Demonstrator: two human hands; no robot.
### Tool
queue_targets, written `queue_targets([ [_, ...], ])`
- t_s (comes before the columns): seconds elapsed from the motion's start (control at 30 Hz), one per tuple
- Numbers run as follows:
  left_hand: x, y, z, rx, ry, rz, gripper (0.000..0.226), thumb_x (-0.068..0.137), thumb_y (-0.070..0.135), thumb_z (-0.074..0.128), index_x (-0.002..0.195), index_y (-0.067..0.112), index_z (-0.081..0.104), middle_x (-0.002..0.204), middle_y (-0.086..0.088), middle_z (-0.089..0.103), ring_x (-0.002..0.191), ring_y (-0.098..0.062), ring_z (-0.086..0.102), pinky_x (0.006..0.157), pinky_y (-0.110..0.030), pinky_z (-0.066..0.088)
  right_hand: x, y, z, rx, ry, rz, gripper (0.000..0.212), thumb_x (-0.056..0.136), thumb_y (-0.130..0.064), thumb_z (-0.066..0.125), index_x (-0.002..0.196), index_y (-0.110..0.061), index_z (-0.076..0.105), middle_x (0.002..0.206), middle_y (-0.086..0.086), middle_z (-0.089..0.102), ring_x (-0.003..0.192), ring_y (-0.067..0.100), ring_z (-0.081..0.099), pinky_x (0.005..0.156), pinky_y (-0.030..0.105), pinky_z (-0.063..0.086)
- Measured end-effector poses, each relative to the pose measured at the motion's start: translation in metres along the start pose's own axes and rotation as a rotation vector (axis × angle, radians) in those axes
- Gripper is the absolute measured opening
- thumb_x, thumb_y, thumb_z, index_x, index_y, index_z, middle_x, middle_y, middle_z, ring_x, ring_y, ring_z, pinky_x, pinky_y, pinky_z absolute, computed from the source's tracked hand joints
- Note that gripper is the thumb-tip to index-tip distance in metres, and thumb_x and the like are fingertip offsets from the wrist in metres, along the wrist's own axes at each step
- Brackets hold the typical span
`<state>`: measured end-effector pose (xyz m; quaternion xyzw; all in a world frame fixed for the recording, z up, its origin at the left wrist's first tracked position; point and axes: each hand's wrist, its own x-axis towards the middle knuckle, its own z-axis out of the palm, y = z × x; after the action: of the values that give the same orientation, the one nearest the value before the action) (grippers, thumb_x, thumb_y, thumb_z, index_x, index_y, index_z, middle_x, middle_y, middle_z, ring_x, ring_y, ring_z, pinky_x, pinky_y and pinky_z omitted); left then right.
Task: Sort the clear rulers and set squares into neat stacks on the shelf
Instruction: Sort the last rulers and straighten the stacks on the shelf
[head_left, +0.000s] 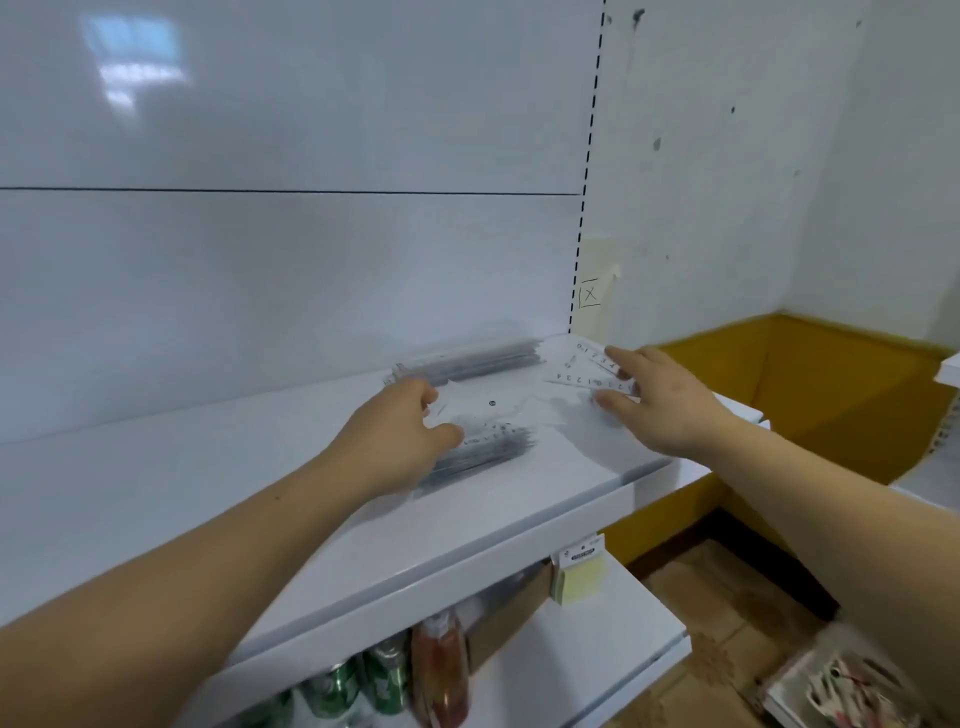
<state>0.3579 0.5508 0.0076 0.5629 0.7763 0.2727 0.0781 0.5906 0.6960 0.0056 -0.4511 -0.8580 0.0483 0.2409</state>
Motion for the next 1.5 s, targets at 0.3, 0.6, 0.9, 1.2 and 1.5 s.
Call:
queue_targets([
  [0.3,-0.001,0.017,0.031,0.051,0.029,-0.218,0.041,0.087,0.044,0.056,0.120,0.021,0.051,0.115,0.003,0.056,0.099,-0.016,0.052,0.086,-0.031,0.043,0.042,0.054,-0.001,0.019,-0.253,-0.077,0.059,0.092,-0.041,0.053,0.145,-0.023,0.034,0.141,0.001,0.041,0.127,0.022,0.042,0.101,0.032,0.033],
  [0.6,-0.008,0.024,0.037,0.039,0.086,-0.296,0.080,0.083,0.056,0.058,0.147,0.021,0.027,0.147,-0.003,0.039,0.129,-0.021,0.043,0.101,-0.032,0.035,0.056,0.076,-0.003,0.042,-0.388,-0.124,0.061,0.093,-0.037,0.052,0.146,-0.017,0.032,0.150,0.004,0.035,0.135,0.024,0.036,0.109,0.033,0.029],
  [0.9,-0.049,0.000,0.032,0.478,-0.109,-0.473,0.108,0.069,0.087,0.018,0.152,0.019,0.012,0.160,-0.001,0.008,0.146,-0.019,0.012,0.116,-0.049,0.012,0.058,0.073,-0.005,-0.011,-0.453,-0.157,0.041,0.095,-0.023,0.041,0.129,-0.001,0.050,0.136,0.016,0.049,0.124,0.032,0.044,0.103,0.040,0.034],
  [1.2,-0.047,-0.004,0.035,0.535,-0.100,-0.452,0.098,0.077,0.082,0.021,0.152,0.019,0.012,0.160,-0.002,0.007,0.146,-0.019,0.010,0.115,-0.051,0.012,0.034,0.052,-0.007,-0.063,-0.206,-0.457,0.062,0.095,-0.048,0.043,0.148,-0.020,0.029,0.155,0.000,0.026,0.142,0.017,0.021,0.114,0.030,0.015],
  [1.5,-0.048,0.000,0.035,0.530,-0.087,-0.456,0.094,0.080,0.080,0.024,0.151,0.018,0.015,0.160,-0.002,0.009,0.146,-0.019,0.011,0.116,-0.050,0.012,-0.025,0.018,0.028,-0.093,-0.287,-0.683,0.071,0.086,-0.068,0.017,0.124,-0.019,0.052,0.124,0.001,0.054,0.113,0.020,0.048,0.095,0.037,0.041],
])
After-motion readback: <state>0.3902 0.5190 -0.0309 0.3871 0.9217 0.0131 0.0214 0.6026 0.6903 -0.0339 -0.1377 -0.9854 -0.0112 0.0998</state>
